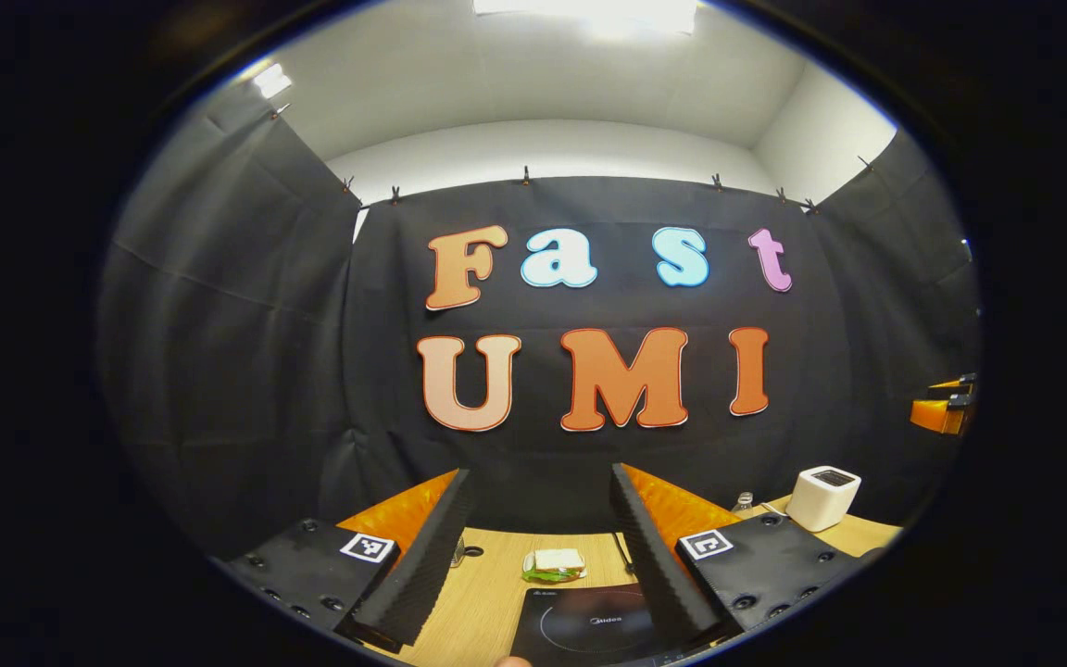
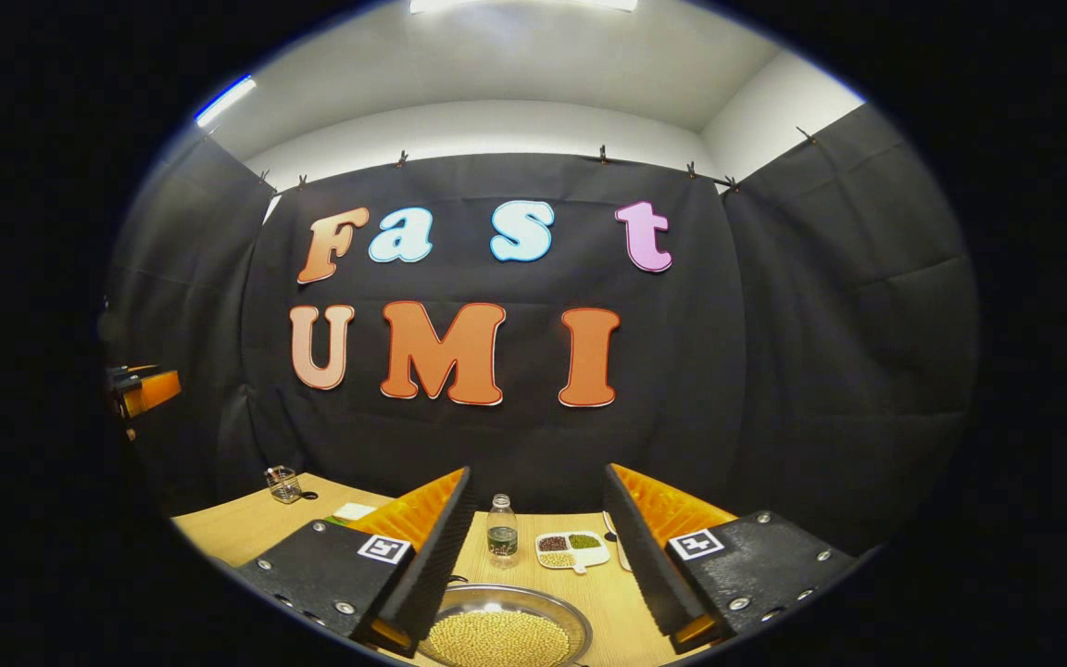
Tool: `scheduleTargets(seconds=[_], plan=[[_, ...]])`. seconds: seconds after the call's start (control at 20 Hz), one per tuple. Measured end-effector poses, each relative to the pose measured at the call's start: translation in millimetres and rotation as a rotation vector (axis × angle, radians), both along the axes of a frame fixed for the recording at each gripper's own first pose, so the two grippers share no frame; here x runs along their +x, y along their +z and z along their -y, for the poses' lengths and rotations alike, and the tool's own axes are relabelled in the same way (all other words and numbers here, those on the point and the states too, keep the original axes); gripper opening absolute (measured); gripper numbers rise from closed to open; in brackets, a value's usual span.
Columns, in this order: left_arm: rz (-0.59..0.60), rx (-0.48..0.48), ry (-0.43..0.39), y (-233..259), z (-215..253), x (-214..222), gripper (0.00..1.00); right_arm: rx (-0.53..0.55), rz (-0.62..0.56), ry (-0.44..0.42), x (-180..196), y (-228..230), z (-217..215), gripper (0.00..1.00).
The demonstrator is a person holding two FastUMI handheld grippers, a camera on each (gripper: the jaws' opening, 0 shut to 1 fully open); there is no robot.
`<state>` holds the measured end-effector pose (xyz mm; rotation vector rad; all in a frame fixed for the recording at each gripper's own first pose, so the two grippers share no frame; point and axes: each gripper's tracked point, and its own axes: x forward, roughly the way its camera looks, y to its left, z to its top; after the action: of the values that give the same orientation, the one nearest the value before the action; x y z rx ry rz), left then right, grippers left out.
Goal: First push the handle of the pot to place it horizontally, then grasp the pot with both hands and set it on the induction cooktop.
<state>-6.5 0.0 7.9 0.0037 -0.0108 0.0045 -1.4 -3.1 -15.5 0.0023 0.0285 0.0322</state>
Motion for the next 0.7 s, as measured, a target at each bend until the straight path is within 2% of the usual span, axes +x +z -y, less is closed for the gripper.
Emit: scheduleTargets(seconds=[0.05, 0.1, 0.15, 0.2, 0.25, 0.45, 0.6, 0.65, 0.7], plan=[[0.001, 0.000, -0.002, 1, 1, 0, 0.99, -0.011, -0.002, 0.002, -1, -3, -1, 0.75], [0.000, -0.002, -0.005, -1, 2, -2, 0.99, -0.023, -0.006, 0.002, -1, -6, 0, 0.79], [-0.001, -0.004, -0.007, -1, 3, -3, 0.99, -0.033, -0.012, 0.000, -1, -10, 2, 0.61], [-0.002, -0.006, -0.010, 0, 5, -1, 0.99, -0.038, -0.017, 0.001, -3, -14, 2, 0.60], [-0.003, -0.006, -0.012, 0, 6, -1, 0.99, -0.039, -0.021, 0.002, -5, -17, 2, 0.50], [-0.014, -0.007, -0.017, -3, 8, 0, 0.99, -0.043, -0.069, -0.002, -8, -44, 5, 0.20], [-0.017, -0.006, -0.017, -5, 7, 0, 0.96, -0.033, -0.109, -0.009, -16, -68, 9, 0.08], [-0.017, -0.007, -0.018, -5, 7, 0, 0.96, -0.028, -0.125, -0.015, -17, -77, 9, 0.01], [-0.016, -0.009, -0.019, -5, 9, -1, 0.96, -0.031, -0.143, -0.018, -19, -86, 9, 0.00]])
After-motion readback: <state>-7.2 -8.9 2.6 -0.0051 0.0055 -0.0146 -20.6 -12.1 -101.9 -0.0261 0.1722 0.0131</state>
